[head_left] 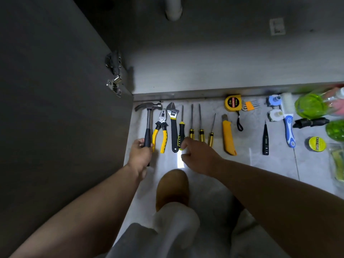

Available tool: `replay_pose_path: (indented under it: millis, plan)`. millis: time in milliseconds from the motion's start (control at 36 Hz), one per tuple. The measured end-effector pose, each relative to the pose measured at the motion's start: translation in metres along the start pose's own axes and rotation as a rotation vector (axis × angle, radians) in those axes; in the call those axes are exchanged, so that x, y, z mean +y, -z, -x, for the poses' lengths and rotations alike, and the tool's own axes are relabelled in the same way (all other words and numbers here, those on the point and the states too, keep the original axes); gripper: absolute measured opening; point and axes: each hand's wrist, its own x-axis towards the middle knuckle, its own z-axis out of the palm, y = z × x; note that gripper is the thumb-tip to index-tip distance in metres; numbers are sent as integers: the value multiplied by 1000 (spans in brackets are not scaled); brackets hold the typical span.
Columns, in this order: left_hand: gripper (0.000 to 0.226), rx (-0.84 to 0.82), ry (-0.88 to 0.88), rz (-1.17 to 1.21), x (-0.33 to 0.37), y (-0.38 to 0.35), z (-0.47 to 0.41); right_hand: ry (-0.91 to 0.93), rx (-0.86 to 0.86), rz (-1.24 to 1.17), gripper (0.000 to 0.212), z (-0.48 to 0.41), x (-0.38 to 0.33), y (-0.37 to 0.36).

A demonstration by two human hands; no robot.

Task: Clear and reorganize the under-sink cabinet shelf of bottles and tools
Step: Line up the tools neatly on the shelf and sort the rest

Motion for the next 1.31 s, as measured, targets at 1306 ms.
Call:
replay_pose_path:
  millis: [1306]
  plan:
    - [63, 194, -82, -484, 35, -66, -30, -423, 133, -941, 19, 20, 46, 62]
